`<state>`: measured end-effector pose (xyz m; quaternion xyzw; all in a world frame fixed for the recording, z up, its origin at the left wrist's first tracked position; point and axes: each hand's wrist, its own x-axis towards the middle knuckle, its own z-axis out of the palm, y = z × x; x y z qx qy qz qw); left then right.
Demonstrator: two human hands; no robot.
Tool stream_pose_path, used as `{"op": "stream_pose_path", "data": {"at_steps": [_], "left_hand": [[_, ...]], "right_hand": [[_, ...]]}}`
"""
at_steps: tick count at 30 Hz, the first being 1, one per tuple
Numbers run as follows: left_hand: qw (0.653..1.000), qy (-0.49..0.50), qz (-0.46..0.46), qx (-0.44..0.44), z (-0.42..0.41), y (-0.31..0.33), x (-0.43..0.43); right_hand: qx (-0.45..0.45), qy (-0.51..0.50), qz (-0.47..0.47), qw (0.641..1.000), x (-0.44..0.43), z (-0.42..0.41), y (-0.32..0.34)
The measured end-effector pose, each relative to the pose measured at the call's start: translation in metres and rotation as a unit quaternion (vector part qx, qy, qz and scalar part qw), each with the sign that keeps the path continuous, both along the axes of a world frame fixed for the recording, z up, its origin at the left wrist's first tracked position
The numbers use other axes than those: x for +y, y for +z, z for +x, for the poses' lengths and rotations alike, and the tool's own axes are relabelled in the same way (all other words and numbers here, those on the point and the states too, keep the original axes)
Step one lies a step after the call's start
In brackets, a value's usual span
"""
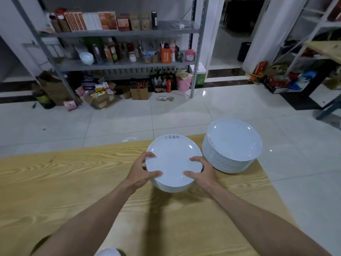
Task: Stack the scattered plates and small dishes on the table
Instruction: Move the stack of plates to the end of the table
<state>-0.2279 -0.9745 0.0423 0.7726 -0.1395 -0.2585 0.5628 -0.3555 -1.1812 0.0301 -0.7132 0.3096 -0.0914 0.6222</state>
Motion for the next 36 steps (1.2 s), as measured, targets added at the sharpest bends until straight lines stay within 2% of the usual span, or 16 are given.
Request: {"op": "stream_pose_path", "data": {"at_steps": [16, 36], "left_hand": [[0.998, 0.011, 0.001, 0.058, 0.047, -0.061, -0.054], [0.998, 0.014, 0.011, 0.058, 0.067, -0.087, -0.067]], "right_hand": [[0.03, -0.007, 0.018, 0.999, -0.053, 0.046, -0.063], [0.027, -0.01, 0.017, 0.999, -0.062, 0.064, -0.077]]}}
